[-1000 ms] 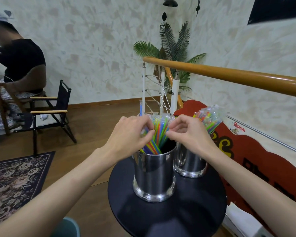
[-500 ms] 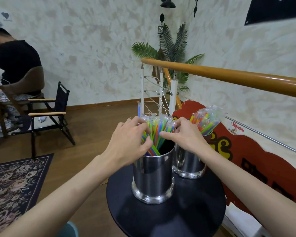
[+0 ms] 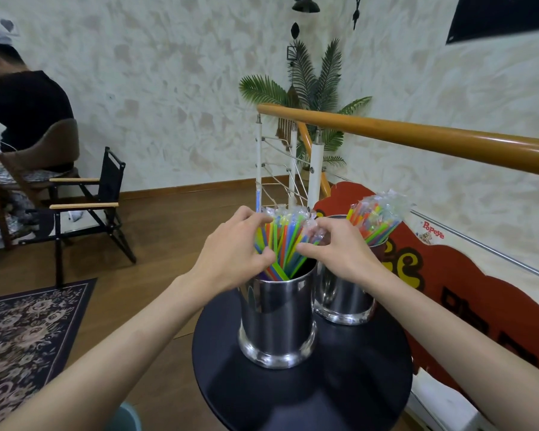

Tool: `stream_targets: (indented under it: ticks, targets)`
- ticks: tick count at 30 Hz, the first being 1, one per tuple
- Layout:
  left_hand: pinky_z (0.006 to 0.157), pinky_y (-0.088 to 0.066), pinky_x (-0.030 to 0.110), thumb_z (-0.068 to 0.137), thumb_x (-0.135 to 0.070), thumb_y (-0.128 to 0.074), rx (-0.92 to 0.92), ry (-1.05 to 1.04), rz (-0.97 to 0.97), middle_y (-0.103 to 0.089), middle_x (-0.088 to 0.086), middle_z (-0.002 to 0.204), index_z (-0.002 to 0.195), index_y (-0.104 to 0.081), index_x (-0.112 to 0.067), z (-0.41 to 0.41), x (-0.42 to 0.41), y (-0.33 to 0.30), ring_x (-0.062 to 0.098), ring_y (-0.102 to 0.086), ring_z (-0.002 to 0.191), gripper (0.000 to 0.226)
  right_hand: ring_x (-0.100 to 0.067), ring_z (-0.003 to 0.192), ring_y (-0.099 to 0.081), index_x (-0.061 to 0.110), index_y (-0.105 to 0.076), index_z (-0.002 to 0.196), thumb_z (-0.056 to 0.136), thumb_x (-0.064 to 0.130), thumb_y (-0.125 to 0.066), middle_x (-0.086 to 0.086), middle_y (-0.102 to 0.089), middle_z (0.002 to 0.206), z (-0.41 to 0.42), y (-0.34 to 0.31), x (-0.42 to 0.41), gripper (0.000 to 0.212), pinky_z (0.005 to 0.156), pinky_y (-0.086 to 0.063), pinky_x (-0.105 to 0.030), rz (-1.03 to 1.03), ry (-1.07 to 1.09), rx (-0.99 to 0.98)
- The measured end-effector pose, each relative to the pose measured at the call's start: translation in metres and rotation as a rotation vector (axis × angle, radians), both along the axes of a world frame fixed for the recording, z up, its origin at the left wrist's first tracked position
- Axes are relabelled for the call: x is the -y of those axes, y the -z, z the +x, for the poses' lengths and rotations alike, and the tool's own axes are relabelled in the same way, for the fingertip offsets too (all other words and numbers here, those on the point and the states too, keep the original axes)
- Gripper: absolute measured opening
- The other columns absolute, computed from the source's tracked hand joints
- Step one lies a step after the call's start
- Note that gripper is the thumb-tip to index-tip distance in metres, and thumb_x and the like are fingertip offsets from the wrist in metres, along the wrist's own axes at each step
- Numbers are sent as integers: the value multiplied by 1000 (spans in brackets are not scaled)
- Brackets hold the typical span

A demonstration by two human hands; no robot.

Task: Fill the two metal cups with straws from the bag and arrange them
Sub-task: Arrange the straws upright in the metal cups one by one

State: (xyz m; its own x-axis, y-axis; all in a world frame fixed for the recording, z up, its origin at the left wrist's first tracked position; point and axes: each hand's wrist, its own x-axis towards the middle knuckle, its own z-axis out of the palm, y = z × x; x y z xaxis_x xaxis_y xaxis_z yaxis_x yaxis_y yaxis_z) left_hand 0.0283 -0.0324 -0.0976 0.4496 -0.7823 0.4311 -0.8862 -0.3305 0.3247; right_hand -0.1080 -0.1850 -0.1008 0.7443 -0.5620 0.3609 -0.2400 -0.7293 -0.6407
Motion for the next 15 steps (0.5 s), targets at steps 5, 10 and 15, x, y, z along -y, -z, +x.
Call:
stream_targets:
  ticks: [5, 10, 15]
  targets:
    - [84, -34, 30, 86, -34, -66, -33, 7, 111, -44, -9, 123, 135, -56, -37, -4, 7, -16, 15, -49, 94, 51, 12, 55, -51, 29, -64, 78, 79, 28, -87, 13, -60, 72, -1, -3, -2, 23, 56, -31, -17, -5, -53, 5]
    - [90, -35, 33, 88, -33, -67, -44, 51, 76, -40, -12, 110, 129, -62, -37, -4, 6, -17, 7, -42, 92, 42, 12, 55, -52, 27, -70, 79, 78, 29, -87, 16, -57, 62, 0, -7, -3, 18, 54, -36, -12, -29, -90, 16]
    - [94, -36, 36, 88, -33, -69, -58, 84, 37, -42, -12, 109, 121, -66, -39, -4, 5, -16, 5, -40, 92, 34, -2, 59, -59, 27, -74, 88, 79, 24, -87, 10, -64, 68, 1, -11, -1, 15, 57, -41, -13, 0, -83, 62]
